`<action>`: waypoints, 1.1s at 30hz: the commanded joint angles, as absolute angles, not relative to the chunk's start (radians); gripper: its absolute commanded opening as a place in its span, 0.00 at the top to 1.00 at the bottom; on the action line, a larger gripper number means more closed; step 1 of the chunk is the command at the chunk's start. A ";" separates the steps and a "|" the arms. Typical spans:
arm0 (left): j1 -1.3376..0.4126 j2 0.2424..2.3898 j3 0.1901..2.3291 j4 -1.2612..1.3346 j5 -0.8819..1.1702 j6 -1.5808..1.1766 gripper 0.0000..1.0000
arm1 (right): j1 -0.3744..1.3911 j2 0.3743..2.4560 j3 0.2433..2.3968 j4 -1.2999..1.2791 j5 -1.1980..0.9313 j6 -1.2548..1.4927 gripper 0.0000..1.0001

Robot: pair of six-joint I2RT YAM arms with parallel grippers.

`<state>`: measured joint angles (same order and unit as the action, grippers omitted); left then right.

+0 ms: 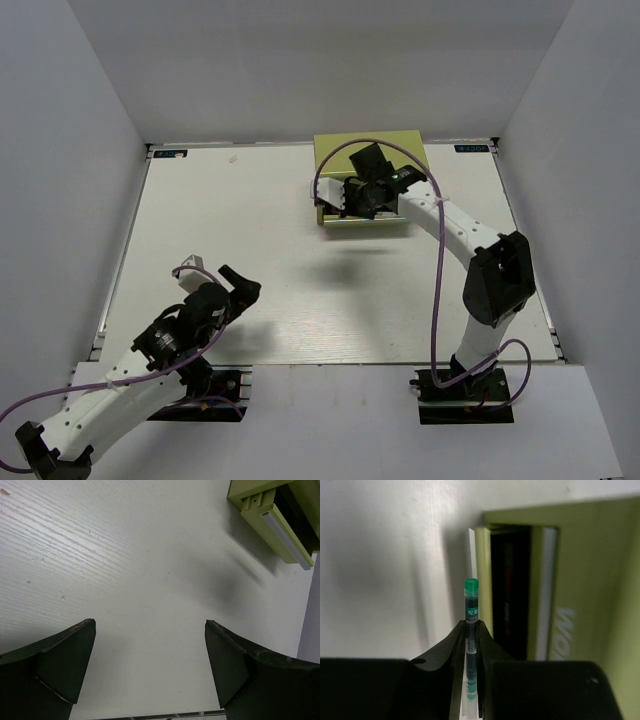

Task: Sort the stationery into containers
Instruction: Place the pen in the drawer.

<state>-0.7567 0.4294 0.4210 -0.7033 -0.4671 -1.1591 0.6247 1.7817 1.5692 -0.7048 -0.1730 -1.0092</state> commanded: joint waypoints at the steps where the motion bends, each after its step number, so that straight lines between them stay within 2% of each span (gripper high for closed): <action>1: -0.759 0.425 0.453 -0.674 -0.457 -1.146 0.00 | 0.580 1.792 1.643 -0.617 -0.104 -1.011 1.00; 15: -0.759 0.477 0.453 -0.630 -0.439 -1.127 0.00 | 0.535 1.897 1.634 -0.537 -0.138 -1.183 1.00; 17: -0.759 0.477 0.453 -0.630 -0.439 -1.127 0.00 | 0.531 1.904 1.620 -0.526 -0.134 -1.195 0.96; 19: -0.759 0.477 0.453 -0.630 -0.439 -1.127 0.00 | 0.531 1.910 1.606 -0.505 -0.127 -1.204 0.86; 22: -0.759 0.477 0.453 -0.630 -0.439 -1.127 0.00 | 0.526 1.917 1.608 -0.508 -0.132 -1.206 0.79; 26: -0.759 0.486 0.453 -0.621 -0.439 -1.127 0.00 | 0.526 1.907 1.598 -0.517 -0.155 -1.204 0.75; 32: -0.759 0.486 0.453 -0.621 -0.439 -1.127 0.00 | 0.523 1.888 1.595 -0.554 -0.190 -1.200 0.75; 33: -0.759 0.486 0.453 -0.621 -0.439 -1.127 0.00 | 0.523 1.882 1.595 -0.566 -0.210 -1.200 0.79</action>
<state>-0.7567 0.4835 0.4217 -0.6418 -0.4438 -1.1393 0.5293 1.9198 1.6043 -0.5503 -0.1574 -1.1908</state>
